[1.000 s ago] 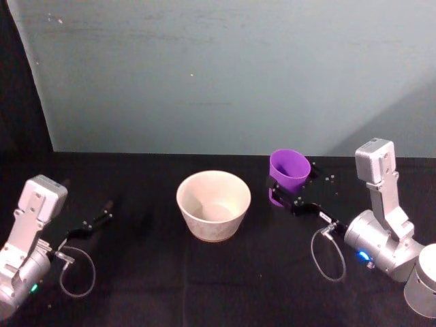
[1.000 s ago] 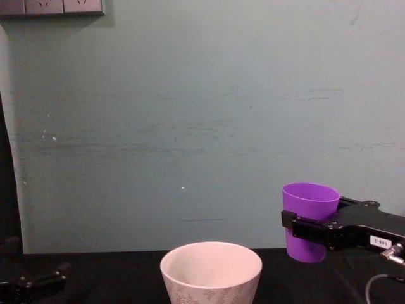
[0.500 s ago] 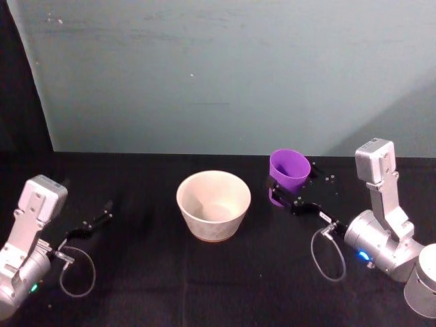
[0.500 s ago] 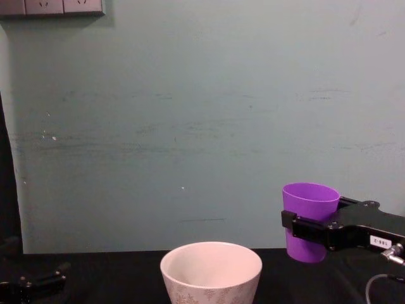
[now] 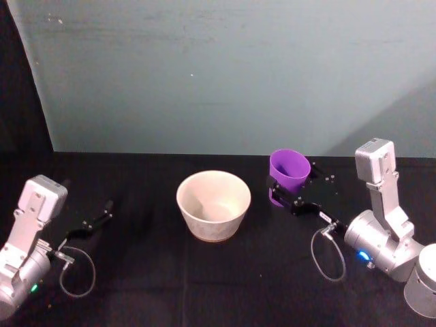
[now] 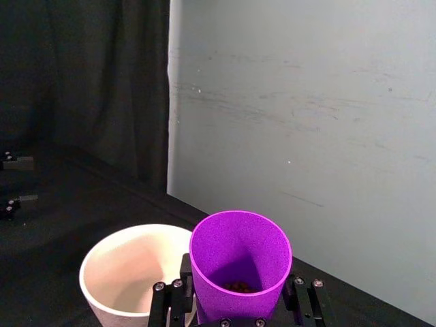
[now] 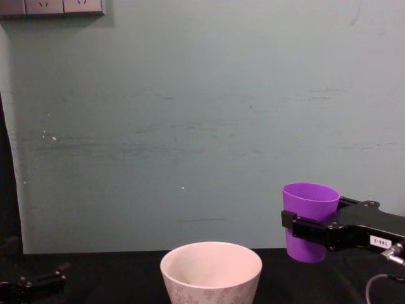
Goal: Pick up the cup and pour the mung beans from the cup into the bowl.
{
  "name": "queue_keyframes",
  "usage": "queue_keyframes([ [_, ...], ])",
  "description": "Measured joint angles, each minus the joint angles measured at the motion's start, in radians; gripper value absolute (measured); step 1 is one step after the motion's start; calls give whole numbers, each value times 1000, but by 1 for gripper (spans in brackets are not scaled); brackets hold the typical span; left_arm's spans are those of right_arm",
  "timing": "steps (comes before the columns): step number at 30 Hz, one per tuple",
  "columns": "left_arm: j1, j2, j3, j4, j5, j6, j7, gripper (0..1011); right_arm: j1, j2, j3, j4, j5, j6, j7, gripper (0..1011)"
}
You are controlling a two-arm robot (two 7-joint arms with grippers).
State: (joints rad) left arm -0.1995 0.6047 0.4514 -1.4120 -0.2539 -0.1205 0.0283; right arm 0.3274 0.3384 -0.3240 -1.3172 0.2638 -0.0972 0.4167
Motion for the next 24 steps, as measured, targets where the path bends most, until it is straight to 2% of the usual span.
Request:
queue_keyframes([
  [24,0,0,0,0,0,0,0,1011,0,0,0,0,0,0,0,731],
])
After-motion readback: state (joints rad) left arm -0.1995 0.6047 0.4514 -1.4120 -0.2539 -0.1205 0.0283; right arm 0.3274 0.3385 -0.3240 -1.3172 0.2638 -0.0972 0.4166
